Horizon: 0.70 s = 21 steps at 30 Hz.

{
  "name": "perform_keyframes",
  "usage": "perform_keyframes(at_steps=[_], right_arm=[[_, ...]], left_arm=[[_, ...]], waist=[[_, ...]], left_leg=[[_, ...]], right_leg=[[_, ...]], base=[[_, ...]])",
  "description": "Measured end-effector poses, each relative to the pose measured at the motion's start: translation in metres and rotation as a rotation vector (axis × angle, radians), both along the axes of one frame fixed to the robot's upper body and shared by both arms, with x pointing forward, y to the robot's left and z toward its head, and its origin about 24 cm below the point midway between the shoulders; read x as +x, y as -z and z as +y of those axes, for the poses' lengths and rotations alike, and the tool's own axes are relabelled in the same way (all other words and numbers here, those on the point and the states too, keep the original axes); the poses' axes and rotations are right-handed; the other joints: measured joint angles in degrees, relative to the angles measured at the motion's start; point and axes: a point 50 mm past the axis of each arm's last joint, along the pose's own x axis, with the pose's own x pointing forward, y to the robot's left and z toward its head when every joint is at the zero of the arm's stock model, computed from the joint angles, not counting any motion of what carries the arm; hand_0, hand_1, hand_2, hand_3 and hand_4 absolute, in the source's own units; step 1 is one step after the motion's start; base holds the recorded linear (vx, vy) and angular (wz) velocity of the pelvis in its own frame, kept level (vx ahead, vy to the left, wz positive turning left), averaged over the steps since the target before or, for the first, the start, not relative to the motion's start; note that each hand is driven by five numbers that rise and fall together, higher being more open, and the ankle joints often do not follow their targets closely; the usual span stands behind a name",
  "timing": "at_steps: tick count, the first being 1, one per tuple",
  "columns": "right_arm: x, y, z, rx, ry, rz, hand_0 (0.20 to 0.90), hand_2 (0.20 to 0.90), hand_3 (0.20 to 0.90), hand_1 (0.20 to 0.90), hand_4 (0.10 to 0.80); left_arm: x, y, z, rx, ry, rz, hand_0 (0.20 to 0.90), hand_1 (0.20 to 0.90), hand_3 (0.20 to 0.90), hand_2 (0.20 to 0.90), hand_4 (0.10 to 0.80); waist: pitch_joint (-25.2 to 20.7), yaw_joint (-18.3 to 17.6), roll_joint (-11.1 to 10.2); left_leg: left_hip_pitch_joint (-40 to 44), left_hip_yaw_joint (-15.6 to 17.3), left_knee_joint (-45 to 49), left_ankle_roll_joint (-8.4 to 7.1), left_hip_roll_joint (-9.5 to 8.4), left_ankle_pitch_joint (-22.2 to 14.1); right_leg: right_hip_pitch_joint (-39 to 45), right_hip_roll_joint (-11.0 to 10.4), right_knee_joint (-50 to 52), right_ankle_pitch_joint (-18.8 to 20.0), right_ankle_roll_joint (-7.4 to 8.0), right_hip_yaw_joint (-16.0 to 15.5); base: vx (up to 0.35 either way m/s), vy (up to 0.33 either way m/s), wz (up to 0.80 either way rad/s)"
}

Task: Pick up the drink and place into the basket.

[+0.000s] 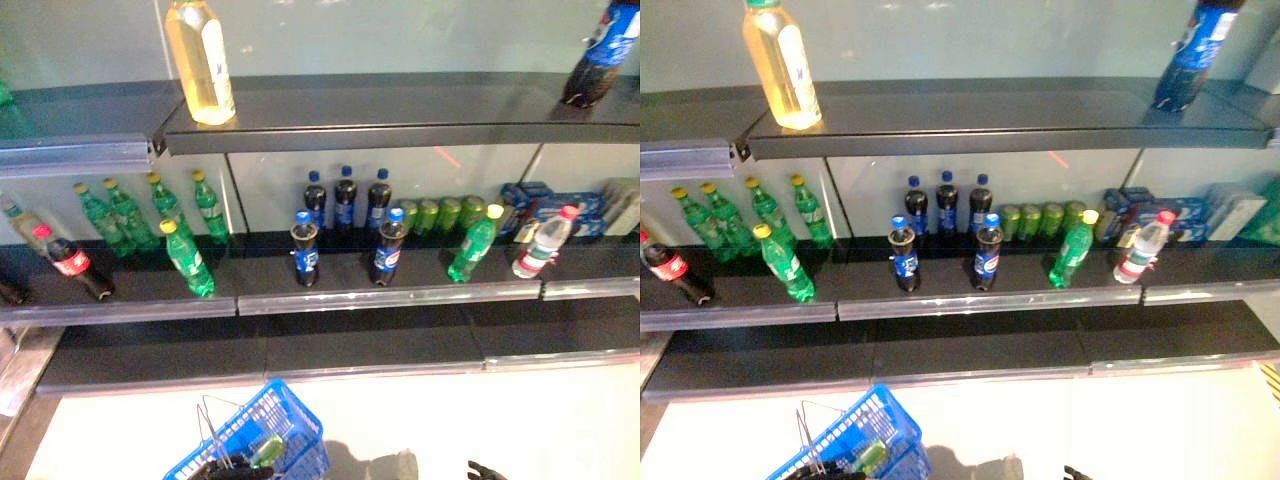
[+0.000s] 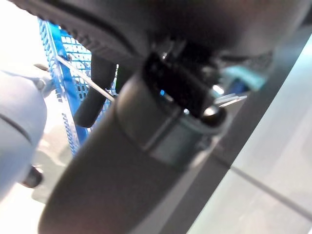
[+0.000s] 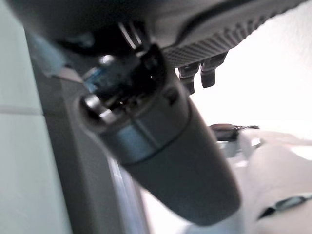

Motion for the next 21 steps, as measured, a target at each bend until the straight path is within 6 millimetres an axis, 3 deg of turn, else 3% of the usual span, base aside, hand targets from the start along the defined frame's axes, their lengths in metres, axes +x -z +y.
perform_keyframes(at_steps=[1,3,6,7,8,9,10,11,13,15,16,17,18,21], right_arm=[[0.004,-0.001,-0.002,-0.007,0.005,-0.005,0.900,0.900,0.900,0.900,0.800],[0.006,-0.002,-0.005,-0.018,0.045,-0.014,0.900,0.900,0.900,0.900,0.800],[-0.003,-0.004,-0.014,-0.052,0.061,0.000,0.900,0.900,0.900,0.900,0.800],[-0.008,-0.005,-0.018,-0.066,0.066,0.003,0.900,0.900,0.900,0.900,0.800],[-0.013,-0.005,-0.021,-0.076,0.068,0.008,0.900,0.900,0.900,0.900,0.800],[-0.016,-0.006,-0.023,-0.083,0.073,0.011,0.900,0.900,0.900,0.900,0.800],[-0.016,-0.006,-0.023,-0.083,0.073,0.011,0.900,0.900,0.900,0.900,0.800],[-0.021,-0.003,-0.018,-0.067,0.087,0.024,0.900,0.900,0.900,0.900,0.800],[-0.018,-0.001,-0.012,-0.048,0.093,0.022,0.900,0.900,0.900,0.900,0.800],[-0.015,-0.002,-0.013,-0.054,0.078,0.008,0.900,0.900,0.900,0.900,0.800],[-0.013,-0.001,-0.010,-0.049,0.063,-0.003,0.900,0.900,0.900,0.900,0.800],[-0.012,0.000,-0.005,-0.033,0.060,-0.009,0.900,0.900,0.900,0.900,0.800],[-0.014,0.002,-0.002,-0.022,0.066,-0.002,0.900,0.900,0.900,0.900,0.800],[-0.006,-0.001,-0.004,-0.026,0.059,-0.028,0.900,0.900,0.900,0.900,0.800]], left_arm=[[0.008,-0.001,-0.005,-0.008,0.004,-0.020,0.300,0.300,0.200,0.300,0.100],[0.016,-0.001,-0.015,-0.025,0.017,-0.045,0.300,0.300,0.200,0.300,0.100],[0.012,0.001,-0.021,-0.019,0.062,-0.036,0.300,0.300,0.200,0.300,0.100],[0.006,0.002,-0.021,-0.022,0.067,-0.025,0.300,0.300,0.200,0.300,0.100],[0.003,0.003,-0.021,-0.025,0.077,-0.022,0.300,0.300,0.200,0.300,0.100],[-0.001,0.004,-0.020,-0.030,0.072,-0.018,0.300,0.300,0.200,0.300,0.100],[-0.001,0.004,-0.020,-0.030,0.072,-0.018,0.300,0.300,0.200,0.300,0.100],[-0.012,0.005,-0.009,-0.020,0.035,0.001,0.300,0.300,0.200,0.300,0.100],[-0.018,0.003,0.006,-0.005,-0.029,0.008,0.300,0.300,0.200,0.300,0.100],[-0.021,0.003,0.010,0.001,-0.043,0.027,0.300,0.300,0.200,0.300,0.100],[-0.025,0.003,0.014,0.006,-0.041,0.034,0.300,0.300,0.200,0.300,0.100],[-0.026,0.001,0.020,0.016,-0.034,0.038,0.300,0.300,0.200,0.300,0.100],[-0.029,0.001,0.024,0.024,-0.034,0.047,0.300,0.300,0.200,0.300,0.100],[-0.029,0.003,0.020,0.016,0.002,0.081,0.300,0.300,0.200,0.300,0.100]], waist=[[1.03,0.08,0.64],[2.81,0.09,1.30],[3.57,-2.26,1.91],[3.52,-2.82,1.81],[3.27,-2.90,1.61],[2.80,-2.74,1.62],[2.80,-2.74,1.62],[1.48,-2.33,-0.84],[1.13,-0.74,-2.85],[1.38,-0.27,-2.00],[1.02,0.25,-1.94],[0.65,0.45,-2.88],[-0.20,1.04,-3.72],[-0.08,1.76,-2.66]], left_leg=[[-0.49,0.64,-0.67,0.56,0.35,0.70],[-0.58,12.13,-3.45,3.23,2.97,-0.49],[0.83,20.79,-1.63,2.04,4.70,0.25],[1.53,23.86,-1.48,1.12,4.78,0.85],[1.97,26.05,-1.24,0.24,4.54,1.92],[2.06,25.02,-1.63,0.07,3.45,3.78],[2.06,25.02,-1.63,0.07,3.45,3.78],[1.83,22.00,-2.25,1.21,0.71,3.88],[2.49,20.09,-2.45,1.34,-1.02,3.49],[4.53,17.73,-3.57,2.44,-0.75,3.01],[4.63,16.05,-3.57,2.60,-0.38,2.48],[4.51,14.85,-3.57,2.24,-1.02,2.38],[4.26,14.54,-3.58,2.29,-2.15,2.19],[4.67,12.41,-3.55,3.46,-2.80,1.81]], right_leg=[[0.02,0.00,0.02,-0.16,-0.16,-0.96],[1.42,-1.35,0.25,-0.32,-0.55,-7.54],[6.52,-3.26,0.27,-2.10,0.85,-16.35],[8.53,-4.18,0.32,-2.51,2.03,-18.97],[9.77,-4.50,1.10,-3.58,3.66,-19.41],[10.42,-4.77,1.91,-5.17,4.56,-15.85],[10.42,-4.77,1.91,-5.17,4.56,-15.85],[10.57,-5.84,2.26,-6.52,5.16,-11.88],[11.77,-7.15,3.98,-6.33,5.12,-11.96],[10.71,-8.32,11.67,-7.43,5.55,-13.11],[10.08,-7.42,12.80,-9.67,5.79,-12.36],[9.98,-6.15,11.71,-9.00,4.93,-11.28],[10.57,-6.62,11.44,-9.42,4.73,-13.24],[9.14,-8.88,20.68,-9.12,4.34,-11.70]], base=[[-0.086,0.081,1.32],[0.043,0.180,1.60],[0.072,0.246,1.52],[0.137,0.357,1.53],[0.208,0.309,1.36],[0.165,0.214,0.84],[0.270,0.261,1.07],[0.256,0.258,0.72],[0.281,0.304,0.74],[0.231,0.291,0.64],[0.225,0.317,0.59],[0.159,0.231,0.61],[0.161,0.245,0.52],[0.126,0.240,0.74]])
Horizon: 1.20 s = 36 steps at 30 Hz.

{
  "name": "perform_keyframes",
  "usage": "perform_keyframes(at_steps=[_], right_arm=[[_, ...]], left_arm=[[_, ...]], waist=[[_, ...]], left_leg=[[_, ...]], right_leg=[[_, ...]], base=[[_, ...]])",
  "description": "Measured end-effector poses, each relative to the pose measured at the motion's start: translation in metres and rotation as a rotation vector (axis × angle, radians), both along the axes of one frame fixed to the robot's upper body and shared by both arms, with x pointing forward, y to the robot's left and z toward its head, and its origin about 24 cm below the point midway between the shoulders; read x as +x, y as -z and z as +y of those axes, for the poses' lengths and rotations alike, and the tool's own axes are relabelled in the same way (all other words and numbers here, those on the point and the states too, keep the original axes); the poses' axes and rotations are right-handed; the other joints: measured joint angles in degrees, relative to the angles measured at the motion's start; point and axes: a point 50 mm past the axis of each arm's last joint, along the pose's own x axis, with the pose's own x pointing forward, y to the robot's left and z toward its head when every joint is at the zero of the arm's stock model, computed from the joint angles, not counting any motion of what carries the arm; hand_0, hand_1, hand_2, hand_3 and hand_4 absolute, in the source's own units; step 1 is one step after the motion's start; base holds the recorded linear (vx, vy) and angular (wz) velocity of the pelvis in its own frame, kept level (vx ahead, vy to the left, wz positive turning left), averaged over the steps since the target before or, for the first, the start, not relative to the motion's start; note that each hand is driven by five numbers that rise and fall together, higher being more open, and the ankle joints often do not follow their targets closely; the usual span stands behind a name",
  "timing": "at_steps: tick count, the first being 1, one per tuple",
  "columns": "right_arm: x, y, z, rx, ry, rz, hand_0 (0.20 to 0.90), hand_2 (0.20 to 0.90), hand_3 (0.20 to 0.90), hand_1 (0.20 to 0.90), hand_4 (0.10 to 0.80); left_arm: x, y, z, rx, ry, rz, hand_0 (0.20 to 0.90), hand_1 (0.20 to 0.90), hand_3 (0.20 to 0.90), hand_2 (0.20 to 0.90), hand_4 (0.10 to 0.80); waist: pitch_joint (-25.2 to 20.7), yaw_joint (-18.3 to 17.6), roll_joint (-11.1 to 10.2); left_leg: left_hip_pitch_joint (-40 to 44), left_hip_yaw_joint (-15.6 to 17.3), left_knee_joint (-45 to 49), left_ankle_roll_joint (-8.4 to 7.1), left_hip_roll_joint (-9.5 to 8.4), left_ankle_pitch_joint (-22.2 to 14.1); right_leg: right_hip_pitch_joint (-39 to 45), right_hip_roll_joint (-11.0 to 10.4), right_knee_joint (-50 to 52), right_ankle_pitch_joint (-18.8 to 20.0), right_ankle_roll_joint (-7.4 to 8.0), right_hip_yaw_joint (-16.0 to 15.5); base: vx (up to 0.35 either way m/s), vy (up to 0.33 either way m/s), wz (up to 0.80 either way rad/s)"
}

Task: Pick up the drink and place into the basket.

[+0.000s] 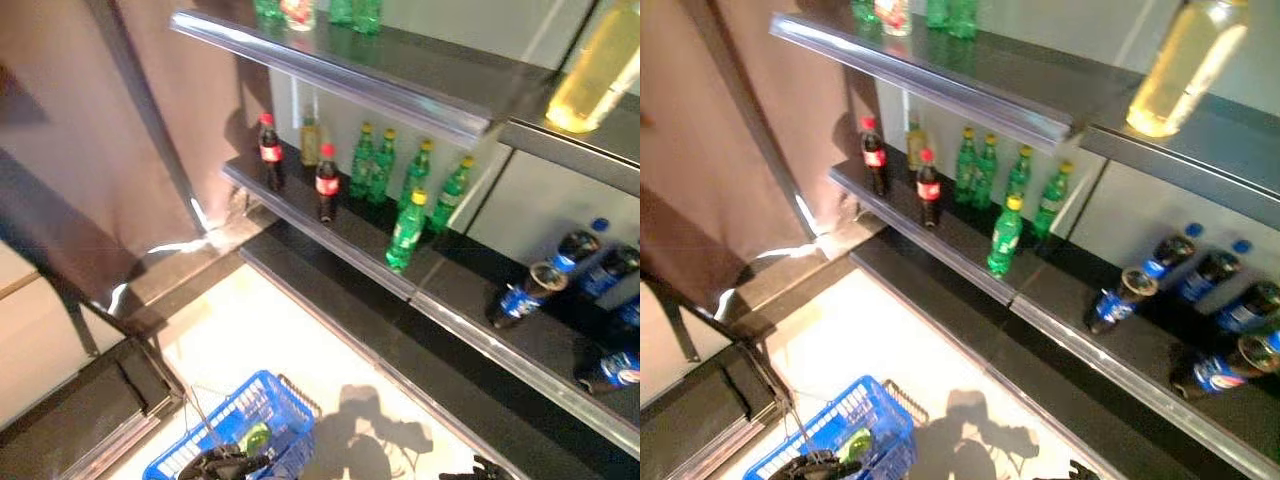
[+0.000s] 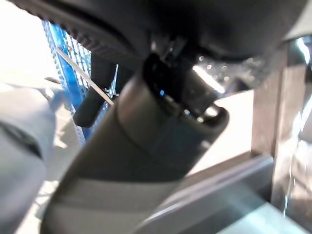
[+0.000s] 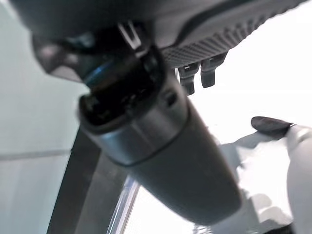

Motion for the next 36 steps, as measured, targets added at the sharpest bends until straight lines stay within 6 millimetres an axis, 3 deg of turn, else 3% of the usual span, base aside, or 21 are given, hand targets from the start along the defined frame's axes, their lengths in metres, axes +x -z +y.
perform_keyframes(at_steps=[2,3,4,5,6,7,9,13,14,15,17,18,20,21,23,26,29,33,36], right_arm=[[-0.003,0.001,0.001,0.003,-0.008,0.016,0.900,0.900,0.900,0.900,0.800],[-0.003,0.002,0.003,0.007,-0.015,0.022,0.900,0.900,0.900,0.900,0.800],[-0.002,0.002,0.004,0.010,-0.018,0.021,0.900,0.900,0.900,0.900,0.800],[-0.001,0.002,0.006,0.018,-0.022,0.018,0.900,0.900,0.900,0.900,0.800],[0.001,0.003,0.009,0.027,-0.021,0.011,0.900,0.900,0.900,0.900,0.800],[0.003,0.004,0.012,0.038,-0.008,0.003,0.900,0.900,0.900,0.900,0.800],[0.002,0.004,0.013,0.043,0.000,0.000,0.900,0.900,0.900,0.900,0.800],[0.001,0.005,0.016,0.052,0.004,-0.005,0.900,0.900,0.900,0.900,0.800],[0.001,0.005,0.016,0.052,0.004,-0.005,0.900,0.900,0.900,0.900,0.800],[-0.001,0.006,0.017,0.055,0.005,-0.002,0.900,0.900,0.900,0.900,0.800],[-0.011,0.008,0.018,0.064,0.015,0.033,0.900,0.900,0.900,0.900,0.800],[-0.020,0.010,0.018,0.068,0.023,0.060,0.900,0.900,0.900,0.900,0.800],[-0.031,0.009,0.010,0.048,0.036,0.093,0.900,0.900,0.900,0.900,0.800],[-0.030,0.007,0.004,0.033,0.039,0.086,0.900,0.900,0.900,0.900,0.800],[-0.016,0.003,-0.002,0.018,0.047,0.039,0.900,0.900,0.900,0.900,0.800],[0.007,-0.004,-0.007,0.002,0.039,-0.033,0.900,0.900,0.900,0.900,0.800],[0.015,-0.005,-0.005,0.004,0.034,-0.057,0.900,0.900,0.900,0.900,0.800],[0.013,-0.003,-0.002,0.013,0.034,-0.052,0.900,0.900,0.900,0.900,0.800],[-0.003,0.000,-0.002,0.016,0.045,-0.010,0.900,0.900,0.900,0.900,0.800]], left_arm=[[0.000,0.001,-0.002,-0.004,0.016,0.016,0.300,0.300,0.200,0.300,0.100],[0.000,0.001,-0.003,-0.001,0.040,0.023,0.300,0.300,0.200,0.300,0.100],[0.001,0.001,-0.002,0.003,0.056,0.025,0.300,0.300,0.200,0.300,0.100],[0.001,0.000,-0.001,0.011,0.068,0.029,0.300,0.300,0.200,0.300,0.100],[0.001,-0.001,0.002,0.017,0.069,0.032,0.300,0.300,0.200,0.300,0.100],[0.001,-0.001,0.004,0.022,0.069,0.040,0.300,0.300,0.200,0.300,0.100],[0.000,-0.001,0.004,0.021,0.071,0.043,0.300,0.300,0.200,0.300,0.100],[0.002,0.000,0.001,0.021,0.086,0.046,0.300,0.300,0.200,0.300,0.100],[0.002,0.000,0.001,0.021,0.086,0.046,0.300,0.300,0.200,0.300,0.100],[0.001,-0.001,0.003,0.027,0.078,0.041,0.300,0.300,0.200,0.300,0.100],[-0.010,0.000,0.010,0.040,0.065,0.065,0.300,0.300,0.200,0.300,0.100],[-0.014,-0.001,0.013,0.046,0.055,0.075,0.300,0.300,0.200,0.300,0.100],[-0.018,0.002,0.005,0.029,0.060,0.086,0.300,0.300,0.200,0.300,0.100],[-0.019,0.004,-0.001,0.011,0.061,0.086,0.300,0.300,0.200,0.300,0.100],[-0.017,0.005,-0.007,-0.004,0.068,0.075,0.300,0.300,0.200,0.300,0.100],[-0.012,0.005,-0.012,-0.015,0.079,0.056,0.300,0.300,0.200,0.300,0.100],[-0.004,0.004,-0.013,-0.018,0.086,0.030,0.300,0.300,0.200,0.300,0.100],[-0.007,0.004,-0.010,-0.009,0.093,0.039,0.300,0.300,0.200,0.300,0.100],[-0.007,0.004,-0.010,-0.010,0.093,0.040,0.300,0.300,0.200,0.300,0.100]], waist=[[0.21,-0.29,0.54],[0.44,-1.34,1.37],[0.71,-1.61,1.63],[0.78,-1.82,1.73],[0.81,-2.39,1.68],[0.88,-3.22,1.68],[0.86,-4.09,1.62],[1.09,-6.11,0.65],[1.09,-6.11,0.65],[1.64,-6.63,-0.33],[0.97,-6.88,-2.27],[0.86,-8.07,-3.50],[0.97,-8.36,-1.47],[0.67,-7.96,-0.27],[1.01,-7.23,0.81],[1.02,-5.97,1.28],[0.98,-5.54,1.33],[0.84,-5.43,1.13],[0.91,-5.96,1.46]], left_leg=[[0.68,-1.67,0.01,0.99,-0.34,-0.18],[0.85,-3.22,-0.02,2.11,-0.42,-0.74],[0.86,-4.71,-0.02,2.77,-0.18,-1.07],[0.80,-6.72,-0.07,3.25,-0.14,-1.28],[0.72,-8.11,-0.10,3.55,-0.23,-1.34],[0.78,-10.48,-0.07,3.80,-0.40,-1.48],[0.83,-12.03,-0.08,4.00,-0.70,-1.53],[2.16,-18.14,-0.04,3.23,-1.36,-2.87],[2.16,-18.14,-0.04,3.23,-1.36,-2.87],[3.15,-19.83,-0.05,2.17,-1.40,-3.54],[4.28,-21.83,-0.09,0.66,-2.02,-5.34],[5.71,-24.07,-0.07,-0.11,-2.06,-5.93],[7.67,-24.00,0.12,-2.21,0.22,-6.89],[7.73,-22.59,0.35,-2.88,1.50,-7.32],[7.72,-21.18,1.09,-3.28,2.44,-7.60],[7.55,-19.59,2.01,-3.63,2.75,-7.84],[7.37,-19.53,1.81,-4.12,3.02,-8.44],[7.41,-19.57,1.73,-3.21,2.74,-9.00],[7.38,-19.60,1.35,-2.81,2.59,-9.23]], right_leg=[[-3.09,-1.74,9.57,1.68,-1.09,4.92],[-6.32,-1.88,17.42,6.43,-2.45,10.03],[-8.26,-1.45,20.22,5.83,-1.69,13.25],[-11.18,0.53,22.16,2.76,-0.52,17.45],[-13.28,1.90,22.02,0.57,-0.36,19.29],[-15.21,3.94,18.52,-1.34,-0.75,20.82],[-16.12,4.75,14.30,-1.43,-0.86,20.93],[-18.04,9.26,-8.98,1.83,-0.65,26.05],[-18.04,9.26,-8.98,1.83,-0.65,26.05],[-18.20,10.57,-15.85,6.72,-1.24,25.34],[-17.84,11.58,-18.62,8.62,-0.95,25.97],[-16.28,11.88,-18.22,11.03,-2.86,27.12],[-13.47,14.32,-17.74,11.90,-7.11,26.73],[-12.34,15.42,-19.02,12.21,-7.78,26.29],[-11.01,16.35,-20.42,12.54,-8.96,25.27],[-10.29,16.56,-20.43,11.86,-9.22,24.31],[-9.79,16.39,-20.44,11.33,-8.71,22.74],[-9.59,15.73,-20.41,11.18,-8.54,22.73],[-9.62,15.50,-20.41,11.04,-8.01,22.73]], base=[[0.012,0.145,1.04],[0.065,0.068,1.05],[0.102,0.041,1.15],[0.116,-0.046,0.82],[0.169,-0.108,0.98],[0.147,-0.126,0.84],[0.142,-0.154,0.73],[0.239,-0.225,0.68],[0.124,-0.100,0.58],[0.185,-0.161,0.50],[0.227,-0.234,0.67],[0.141,-0.154,0.99],[0.140,-0.097,0.89],[0.123,-0.063,0.40],[0.101,-0.045,0.22],[0.065,-0.036,0.13],[0.094,-0.028,0.27],[0.078,-0.042,0.05],[0.086,-0.088,0.02]])
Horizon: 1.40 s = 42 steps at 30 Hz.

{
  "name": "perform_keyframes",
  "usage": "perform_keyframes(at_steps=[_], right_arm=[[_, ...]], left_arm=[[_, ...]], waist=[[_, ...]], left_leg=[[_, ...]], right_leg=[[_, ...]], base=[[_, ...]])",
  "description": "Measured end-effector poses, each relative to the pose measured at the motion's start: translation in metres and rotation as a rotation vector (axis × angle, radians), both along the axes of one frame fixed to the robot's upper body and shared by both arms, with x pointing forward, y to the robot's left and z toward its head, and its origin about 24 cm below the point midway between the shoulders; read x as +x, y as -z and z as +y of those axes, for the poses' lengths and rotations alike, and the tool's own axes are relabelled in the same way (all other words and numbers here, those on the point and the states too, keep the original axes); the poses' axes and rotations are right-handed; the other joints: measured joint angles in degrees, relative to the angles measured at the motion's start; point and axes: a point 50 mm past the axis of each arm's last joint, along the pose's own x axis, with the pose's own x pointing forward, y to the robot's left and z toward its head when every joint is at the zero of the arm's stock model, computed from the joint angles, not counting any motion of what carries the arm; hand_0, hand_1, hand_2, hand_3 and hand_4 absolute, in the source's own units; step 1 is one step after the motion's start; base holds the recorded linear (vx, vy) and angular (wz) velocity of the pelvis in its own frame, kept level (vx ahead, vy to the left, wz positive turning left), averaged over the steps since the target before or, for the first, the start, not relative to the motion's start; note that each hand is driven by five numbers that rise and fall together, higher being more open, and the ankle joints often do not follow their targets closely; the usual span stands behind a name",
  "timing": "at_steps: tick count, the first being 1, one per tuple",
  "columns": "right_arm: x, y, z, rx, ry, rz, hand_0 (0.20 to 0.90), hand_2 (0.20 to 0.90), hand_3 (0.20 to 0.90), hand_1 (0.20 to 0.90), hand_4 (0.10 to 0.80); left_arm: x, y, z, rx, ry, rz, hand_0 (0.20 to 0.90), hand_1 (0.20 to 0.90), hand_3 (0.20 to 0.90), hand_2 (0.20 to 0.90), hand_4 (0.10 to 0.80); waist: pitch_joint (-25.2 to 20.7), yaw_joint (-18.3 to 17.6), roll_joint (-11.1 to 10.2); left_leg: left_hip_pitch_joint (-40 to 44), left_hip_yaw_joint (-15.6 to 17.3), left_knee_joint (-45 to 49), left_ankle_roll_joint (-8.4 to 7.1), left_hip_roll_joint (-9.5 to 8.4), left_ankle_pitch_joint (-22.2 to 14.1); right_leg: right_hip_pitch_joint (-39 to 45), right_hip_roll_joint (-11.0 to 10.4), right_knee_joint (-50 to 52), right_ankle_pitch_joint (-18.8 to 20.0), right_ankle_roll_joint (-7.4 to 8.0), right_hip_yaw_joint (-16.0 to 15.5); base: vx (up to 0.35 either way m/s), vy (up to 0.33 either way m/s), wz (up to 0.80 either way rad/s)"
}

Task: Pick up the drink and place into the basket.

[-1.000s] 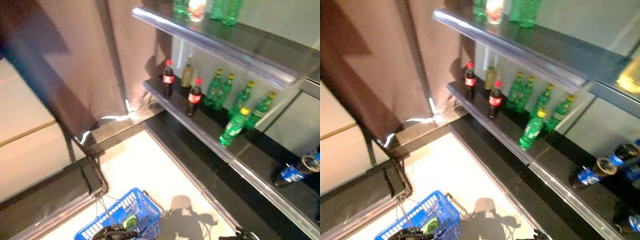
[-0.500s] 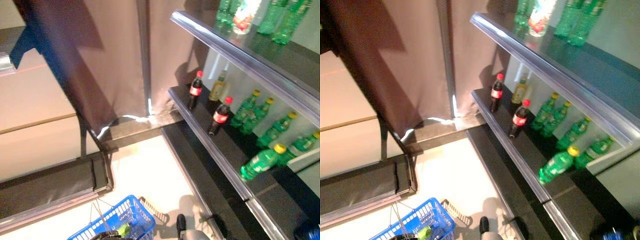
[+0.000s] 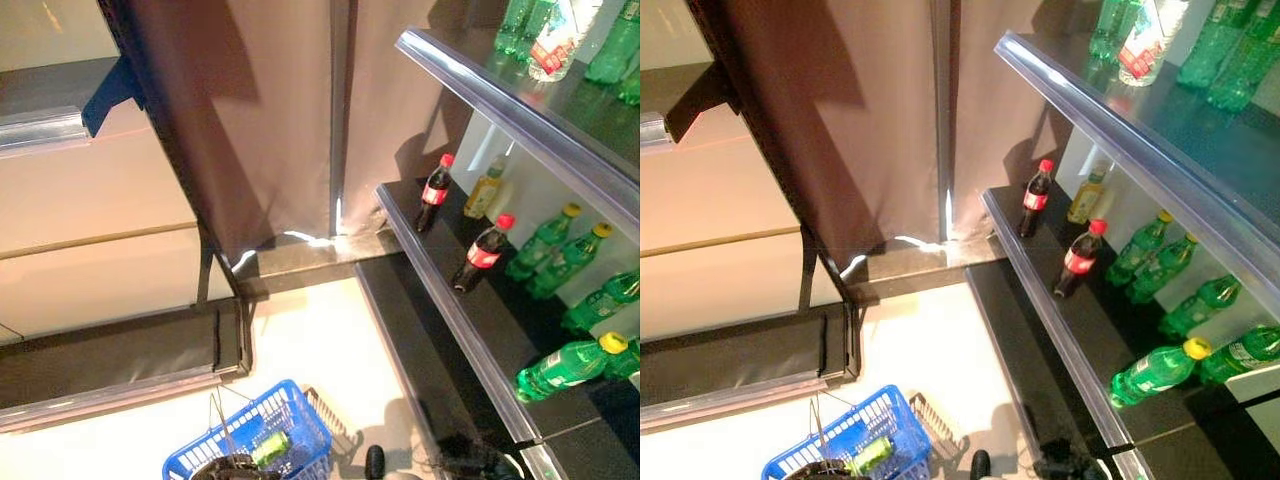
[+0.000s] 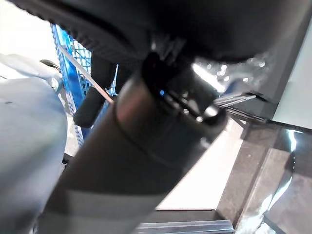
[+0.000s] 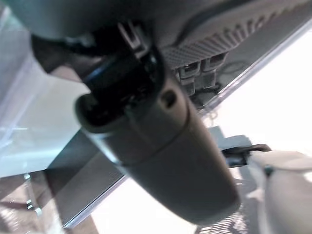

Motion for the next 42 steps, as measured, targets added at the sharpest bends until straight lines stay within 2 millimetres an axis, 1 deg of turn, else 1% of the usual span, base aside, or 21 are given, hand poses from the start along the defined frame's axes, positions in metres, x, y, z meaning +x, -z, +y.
perform_keyframes(at_steps=[4,9,10,11,12,14,16,18,20,21,22,24,28,29,30,31,34,38,40,41,42], right_arm=[[-0.020,0.003,-0.001,0.000,0.016,0.056,0.900,0.900,0.900,0.900,0.800],[-0.015,0.003,0.000,0.004,0.014,0.046,0.900,0.900,0.900,0.900,0.800],[-0.006,0.002,0.001,0.004,0.011,0.029,0.900,0.900,0.900,0.900,0.800],[0.007,0.002,0.007,0.020,0.004,0.016,0.900,0.900,0.900,0.900,0.800],[0.012,0.003,0.013,0.033,-0.006,0.005,0.900,0.900,0.900,0.900,0.800],[0.015,0.002,0.010,0.024,-0.009,-0.005,0.900,0.900,0.900,0.900,0.800],[0.020,-0.002,0.003,0.001,-0.016,-0.027,0.900,0.900,0.900,0.900,0.800],[0.026,-0.005,-0.001,-0.012,-0.024,-0.038,0.900,0.900,0.900,0.900,0.800],[0.024,-0.005,-0.003,-0.019,-0.022,-0.028,0.900,0.900,0.900,0.900,0.800],[0.018,-0.003,-0.003,-0.013,-0.015,-0.002,0.900,0.900,0.900,0.900,0.800],[0.015,-0.003,-0.003,-0.013,-0.013,0.006,0.900,0.900,0.900,0.900,0.800],[0.008,-0.001,-0.003,-0.012,-0.008,0.023,0.900,0.900,0.900,0.900,0.800],[0.001,0.000,-0.002,-0.010,-0.004,0.031,0.900,0.900,0.900,0.900,0.800],[-0.008,0.003,0.001,-0.002,0.000,0.047,0.900,0.900,0.900,0.900,0.800],[-0.008,0.003,0.001,-0.002,0.000,0.047,0.900,0.900,0.900,0.900,0.800],[-0.017,0.007,0.011,0.029,0.029,0.056,0.900,0.900,0.900,0.900,0.800],[-0.024,0.011,0.021,0.053,0.019,0.073,0.900,0.900,0.900,0.900,0.800],[-0.011,0.010,0.023,0.052,0.009,0.038,0.900,0.900,0.900,0.900,0.800],[0.008,0.006,0.024,0.052,-0.008,-0.022,0.900,0.900,0.900,0.900,0.800],[0.008,0.006,0.024,0.052,-0.008,-0.022,0.900,0.900,0.900,0.900,0.800],[0.020,0.003,0.024,0.053,-0.012,-0.056,0.900,0.900,0.900,0.900,0.800]], left_arm=[[0.001,0.000,-0.001,-0.004,0.000,-0.002,0.300,0.300,0.200,0.300,0.100],[0.011,-0.002,-0.002,0.000,0.002,-0.023,0.300,0.300,0.200,0.300,0.100],[0.013,-0.002,-0.002,-0.001,-0.004,-0.024,0.300,0.300,0.200,0.300,0.100],[0.028,-0.006,0.002,0.019,-0.037,-0.082,0.300,0.300,0.200,0.300,0.100],[0.041,-0.013,0.009,0.031,-0.058,-0.133,0.300,0.300,0.200,0.300,0.100],[0.042,-0.013,0.009,0.025,-0.072,-0.133,0.300,0.300,0.200,0.300,0.100],[0.040,-0.011,0.007,0.020,-0.070,-0.122,0.300,0.300,0.200,0.300,0.100],[0.043,-0.011,0.002,0.009,-0.069,-0.131,0.300,0.300,0.200,0.300,0.100],[0.041,-0.009,-0.003,-0.004,-0.067,-0.128,0.300,0.300,0.200,0.300,0.100],[0.052,-0.012,-0.008,-0.020,-0.065,-0.170,0.300,0.300,0.200,0.300,0.100],[0.051,-0.011,-0.009,-0.026,-0.071,-0.167,0.300,0.300,0.200,0.300,0.100],[0.049,-0.009,-0.013,-0.037,-0.081,-0.163,0.300,0.300,0.200,0.300,0.100],[0.047,-0.008,-0.012,-0.044,-0.092,-0.148,0.300,0.300,0.200,0.300,0.100],[0.047,-0.009,-0.010,-0.039,-0.095,-0.149,0.300,0.300,0.200,0.300,0.100],[0.047,-0.009,-0.010,-0.039,-0.095,-0.149,0.300,0.300,0.200,0.300,0.100],[0.041,-0.011,0.002,-0.009,-0.101,-0.138,0.300,0.300,0.200,0.300,0.100],[0.041,-0.014,0.014,0.017,-0.100,-0.130,0.300,0.300,0.200,0.300,0.100],[0.046,-0.016,0.017,0.026,-0.073,-0.131,0.300,0.300,0.200,0.300,0.100],[0.049,-0.017,0.016,0.023,-0.062,-0.140,0.300,0.300,0.200,0.300,0.100],[0.049,-0.017,0.016,0.023,-0.062,-0.140,0.300,0.300,0.200,0.300,0.100],[0.047,-0.016,0.013,0.020,-0.043,-0.120,0.300,0.300,0.200,0.300,0.100]], waist=[[0.07,-0.29,0.12],[0.39,-1.31,0.11],[0.99,-1.43,0.30],[2.71,-0.65,-0.46],[3.44,0.35,-2.51],[4.25,0.89,-3.24],[4.36,0.64,-2.44],[4.77,0.37,-1.56],[4.88,0.42,-0.61],[5.72,1.22,1.63],[5.89,1.73,2.19],[5.97,3.10,2.18],[5.60,3.16,1.12],[5.12,3.24,-0.42],[5.12,3.24,-0.42],[4.80,3.18,-4.06],[4.21,3.42,-6.42],[4.26,4.37,-6.68],[4.45,4.91,-6.08],[4.45,4.91,-6.08],[4.53,4.69,-4.76]], left_leg=[[-0.02,0.01,0.22,-0.32,0.17,0.34],[-3.05,-0.35,2.59,-0.25,-0.04,0.32],[-5.60,-0.40,7.89,-1.62,-0.04,-1.40],[-12.86,0.22,21.80,-4.87,-0.20,-3.89],[-16.57,1.06,29.63,-6.83,-0.81,-2.56],[-18.00,3.59,33.54,-6.57,-0.51,0.08],[-15.99,7.77,21.51,-5.83,0.46,0.16],[-15.21,8.27,11.11,-5.20,-0.53,2.89],[-14.69,8.30,2.88,-5.77,-0.60,6.01],[-14.75,8.43,-1.88,-7.39,1.50,9.78],[-14.78,8.62,-1.86,-8.22,2.42,10.30],[-14.72,11.26,-1.18,-9.24,2.81,10.95],[-14.58,14.11,2.41,-6.99,2.85,12.13],[-13.03,15.41,2.17,-3.16,1.15,13.24],[-13.03,15.41,2.17,-3.16,1.15,13.24],[-10.58,16.02,2.04,2.38,-1.32,11.42],[-9.06,15.74,1.30,3.81,-2.80,9.93],[-8.81,15.04,1.08,4.93,-4.02,8.56],[-8.15,13.19,0.00,5.24,-4.38,8.19],[-8.15,13.19,0.00,5.24,-4.38,8.19],[-7.35,12.33,-0.59,5.49,-4.23,8.22]], right_leg=[[-0.10,0.13,-0.01,-0.06,0.10,-0.11],[-1.33,-0.19,-0.02,-0.46,0.08,-0.48],[-2.13,0.57,2.05,-1.96,-0.42,-1.11],[-6.26,1.31,12.77,-7.80,-2.38,-2.93],[-7.10,1.39,15.78,-11.09,-5.18,-1.47],[-4.04,0.54,13.83,-10.80,-5.41,-0.75],[-1.11,0.56,9.45,-10.59,-5.39,-1.99],[1.11,0.88,5.71,-10.23,-4.78,-1.85],[3.21,1.81,2.07,-10.19,-4.16,-1.57],[4.79,4.81,0.22,-8.41,-4.82,0.81],[5.55,5.58,0.27,-8.26,-5.06,1.10],[7.11,5.32,0.07,-8.27,-5.55,2.37],[8.75,3.72,0.39,-8.83,-4.61,2.78],[9.71,2.00,0.99,-10.20,-2.34,3.08],[9.71,2.00,0.99,-10.20,-2.34,3.08],[11.45,0.00,1.89,-11.60,-0.01,2.72],[11.47,-1.41,4.48,-12.61,0.89,2.33],[10.98,-2.33,5.86,-12.72,1.46,2.28],[8.66,-2.48,11.52,-13.66,4.15,2.76],[8.66,-2.48,11.52,-13.66,4.15,2.76],[4.88,-2.18,20.49,-14.39,5.88,2.93]], base=[[0.011,-0.080,0.02],[-0.032,-0.147,0.15],[-0.017,-0.234,0.33],[0.078,-0.085,0.14],[0.083,-0.061,-0.01],[0.206,0.059,0.06],[0.326,0.112,0.23],[0.256,0.077,0.33],[0.184,0.046,0.30],[0.344,0.111,0.09],[0.470,0.172,0.11],[0.422,0.210,-0.25],[0.253,0.116,-0.17],[0.196,0.102,-0.09],[0.345,0.189,-0.17],[0.177,0.106,-0.05],[0.162,0.098,0.10],[0.104,0.080,0.13],[0.086,0.111,0.19],[0.091,0.139,0.18],[0.076,0.103,0.17]])
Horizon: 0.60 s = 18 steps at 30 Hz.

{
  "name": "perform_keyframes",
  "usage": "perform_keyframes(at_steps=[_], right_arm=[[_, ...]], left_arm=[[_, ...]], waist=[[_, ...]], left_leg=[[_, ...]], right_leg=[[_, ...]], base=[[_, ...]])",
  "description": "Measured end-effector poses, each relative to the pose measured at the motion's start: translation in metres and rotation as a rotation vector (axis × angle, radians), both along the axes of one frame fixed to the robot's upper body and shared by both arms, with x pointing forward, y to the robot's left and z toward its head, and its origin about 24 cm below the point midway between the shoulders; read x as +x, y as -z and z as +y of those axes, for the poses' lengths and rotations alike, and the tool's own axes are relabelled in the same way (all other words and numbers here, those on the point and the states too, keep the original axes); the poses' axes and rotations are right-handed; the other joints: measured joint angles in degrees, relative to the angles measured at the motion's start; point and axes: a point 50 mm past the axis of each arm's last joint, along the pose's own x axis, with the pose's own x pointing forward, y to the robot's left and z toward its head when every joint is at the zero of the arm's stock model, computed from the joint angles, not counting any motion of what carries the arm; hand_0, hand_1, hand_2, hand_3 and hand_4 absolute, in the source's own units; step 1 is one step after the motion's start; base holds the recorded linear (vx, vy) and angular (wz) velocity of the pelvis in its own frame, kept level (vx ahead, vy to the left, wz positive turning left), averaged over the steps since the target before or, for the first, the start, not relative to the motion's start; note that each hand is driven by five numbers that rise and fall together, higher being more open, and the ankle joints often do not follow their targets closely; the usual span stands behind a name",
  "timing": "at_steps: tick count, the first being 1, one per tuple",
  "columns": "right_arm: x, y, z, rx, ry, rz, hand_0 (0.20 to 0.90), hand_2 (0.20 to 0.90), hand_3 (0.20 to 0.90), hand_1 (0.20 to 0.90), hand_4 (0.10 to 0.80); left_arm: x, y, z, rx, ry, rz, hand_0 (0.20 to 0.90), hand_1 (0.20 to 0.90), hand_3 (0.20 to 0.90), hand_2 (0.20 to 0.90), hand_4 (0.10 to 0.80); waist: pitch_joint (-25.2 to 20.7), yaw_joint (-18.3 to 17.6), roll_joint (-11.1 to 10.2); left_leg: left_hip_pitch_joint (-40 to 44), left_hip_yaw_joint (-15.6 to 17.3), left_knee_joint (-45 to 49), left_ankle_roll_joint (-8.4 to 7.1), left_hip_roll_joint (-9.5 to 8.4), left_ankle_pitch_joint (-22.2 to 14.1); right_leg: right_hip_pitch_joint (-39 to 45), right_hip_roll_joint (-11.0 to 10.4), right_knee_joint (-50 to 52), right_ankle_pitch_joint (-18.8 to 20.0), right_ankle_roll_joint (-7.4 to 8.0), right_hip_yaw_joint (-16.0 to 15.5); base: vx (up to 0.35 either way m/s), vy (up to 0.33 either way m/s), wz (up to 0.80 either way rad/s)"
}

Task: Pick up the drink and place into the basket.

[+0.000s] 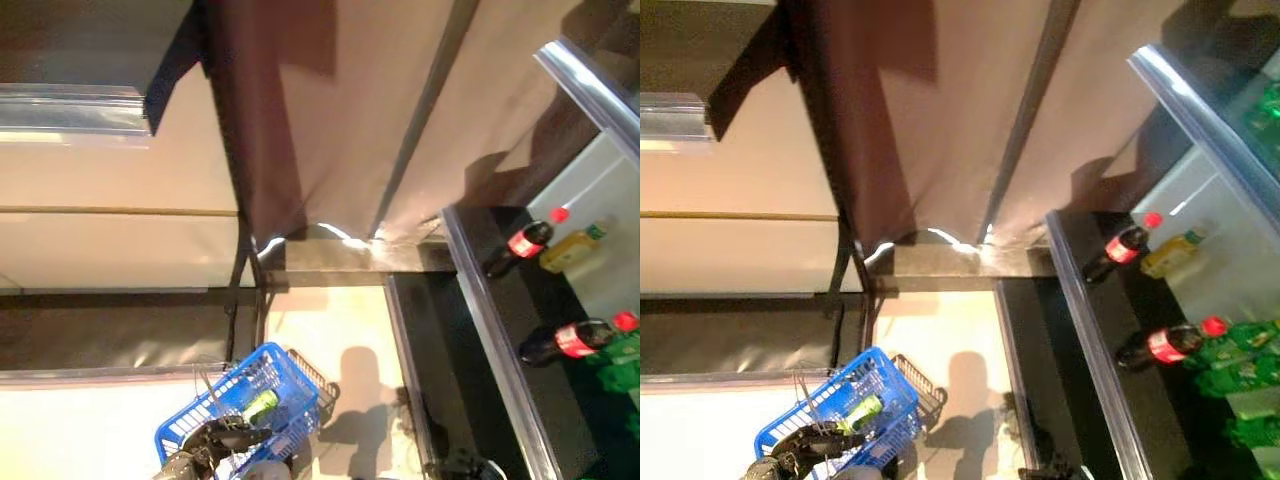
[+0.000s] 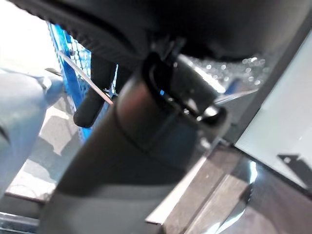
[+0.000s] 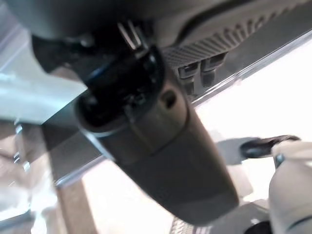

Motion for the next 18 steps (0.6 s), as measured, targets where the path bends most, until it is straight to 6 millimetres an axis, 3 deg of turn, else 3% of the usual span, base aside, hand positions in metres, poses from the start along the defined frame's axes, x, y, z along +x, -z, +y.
perform_keyframes(at_steps=[2,3,4,5,7,8,9,10,12,13,14,15,17,18], right_arm=[[0.006,-0.002,0.001,0.001,-0.005,-0.021,0.900,0.900,0.900,0.900,0.800],[0.008,-0.002,0.001,0.003,-0.009,-0.024,0.900,0.900,0.900,0.900,0.800],[0.007,-0.002,0.001,0.003,-0.012,-0.023,0.900,0.900,0.900,0.900,0.800],[0.006,-0.001,0.002,0.005,-0.016,-0.015,0.900,0.900,0.900,0.900,0.800],[-0.001,0.001,0.002,0.008,-0.017,0.008,0.900,0.900,0.900,0.900,0.800],[-0.005,0.002,0.003,0.009,-0.015,0.020,0.900,0.900,0.900,0.900,0.800],[-0.007,0.002,0.003,0.011,-0.013,0.024,0.900,0.900,0.900,0.900,0.800],[-0.010,0.003,0.003,0.012,-0.009,0.033,0.900,0.900,0.900,0.900,0.800],[-0.016,0.004,0.002,0.012,0.001,0.043,0.900,0.900,0.900,0.900,0.800],[-0.016,0.004,0.002,0.012,0.001,0.043,0.900,0.900,0.900,0.900,0.800],[-0.023,0.005,0.001,0.012,0.008,0.066,0.900,0.900,0.900,0.900,0.800],[-0.027,0.006,0.001,0.014,0.010,0.079,0.900,0.900,0.900,0.900,0.800],[-0.047,0.009,0.000,0.018,0.021,0.135,0.900,0.900,0.900,0.900,0.800],[-0.061,0.010,0.001,0.020,0.030,0.169,0.900,0.900,0.900,0.900,0.800]], left_arm=[[0.000,0.001,-0.002,-0.003,0.009,0.004,0.300,0.300,0.200,0.300,0.100],[-0.001,0.001,-0.002,-0.004,0.010,0.008,0.300,0.300,0.200,0.300,0.100],[-0.004,0.003,-0.003,-0.008,0.008,0.020,0.300,0.300,0.200,0.300,0.100],[-0.008,0.004,-0.004,-0.011,0.006,0.030,0.300,0.300,0.200,0.300,0.100],[-0.019,0.007,-0.003,-0.013,-0.002,0.053,0.300,0.300,0.200,0.300,0.100],[-0.024,0.007,-0.003,-0.011,-0.005,0.063,0.300,0.300,0.200,0.300,0.100],[-0.026,0.008,-0.002,-0.007,-0.008,0.071,0.300,0.300,0.200,0.300,0.100],[-0.027,0.008,-0.001,-0.006,-0.010,0.077,0.300,0.300,0.200,0.300,0.100],[-0.029,0.009,-0.001,-0.007,-0.017,0.089,0.300,0.300,0.200,0.300,0.100],[-0.029,0.009,-0.001,-0.007,-0.017,0.089,0.300,0.300,0.200,0.300,0.100],[-0.037,0.011,0.000,-0.007,-0.027,0.115,0.300,0.300,0.200,0.300,0.100],[-0.044,0.012,0.000,-0.006,-0.034,0.131,0.300,0.300,0.200,0.300,0.100],[-0.058,0.015,0.001,-0.007,-0.039,0.162,0.300,0.300,0.200,0.300,0.100],[-0.064,0.015,0.001,-0.009,-0.039,0.175,0.300,0.300,0.200,0.300,0.100]], waist=[[0.28,0.03,0.72],[0.70,-0.26,1.43],[0.77,-0.71,1.64],[0.68,-1.09,1.85],[-0.28,-1.47,1.72],[-0.75,-1.56,1.37],[-0.95,-2.07,1.34],[-1.18,-2.85,1.34],[-1.35,-6.22,1.06],[-1.35,-6.22,1.06],[-1.48,-6.60,0.84],[-1.61,-6.63,0.73],[-3.03,-7.03,0.22],[-4.48,-7.05,-0.29]], left_leg=[[0.75,-0.23,0.02,0.61,0.29,-0.43],[1.54,-0.76,-0.13,1.79,0.48,-1.23],[2.57,-1.02,-0.14,2.14,0.40,-1.47],[3.58,-0.98,-0.50,2.38,0.25,-1.66],[4.20,-0.19,-1.10,1.84,-0.36,-2.47],[4.55,0.18,-0.79,2.21,-0.87,-2.61],[4.81,-0.44,-0.76,1.60,-1.18,-3.14],[4.77,-1.01,-0.75,1.68,-1.25,-3.45],[5.28,-3.29,-0.74,1.85,-1.84,-3.88],[5.28,-3.29,-0.74,1.85,-1.84,-3.88],[7.41,-3.32,-0.75,1.34,-2.10,-5.21],[8.72,-3.40,-0.75,0.80,-2.21,-6.08],[11.37,-5.65,-0.77,-0.58,-2.32,-8.00],[12.04,-7.06,-0.74,-1.43,-2.44,-8.87]], right_leg=[[-5.47,0.08,11.64,0.90,2.24,1.45],[-8.92,-0.50,19.21,2.70,4.38,2.00],[-12.71,-2.04,25.77,3.86,4.58,1.63],[-13.48,-3.25,25.76,2.86,3.58,0.13],[-14.48,-5.50,17.69,2.16,3.87,-2.20],[-13.98,-6.06,8.15,2.70,3.49,-3.42],[-14.47,-5.97,2.48,3.44,2.94,-3.60],[-13.87,-4.76,-5.05,4.29,3.35,-3.36],[-14.24,-4.77,-16.98,10.65,2.77,-4.67],[-14.24,-4.77,-16.98,10.65,2.77,-4.67],[-15.29,-4.74,-19.04,14.34,2.52,-7.43],[-15.32,-4.78,-18.34,15.39,2.28,-8.46],[-14.12,-4.76,-15.05,15.47,1.85,-8.02],[-12.82,-4.72,-15.12,16.50,0.75,-7.55]], base=[[0.158,0.157,0.16],[0.228,0.109,0.18],[0.241,-0.008,0.26],[0.267,-0.090,0.17],[0.235,-0.129,-0.04],[0.292,-0.141,-0.13],[0.326,-0.151,-0.08],[0.296,-0.115,0.34],[0.264,-0.100,0.54],[0.278,-0.121,0.23],[0.269,-0.125,0.01],[0.353,-0.168,0.07],[0.263,-0.160,0.47],[0.301,-0.236,0.84]])
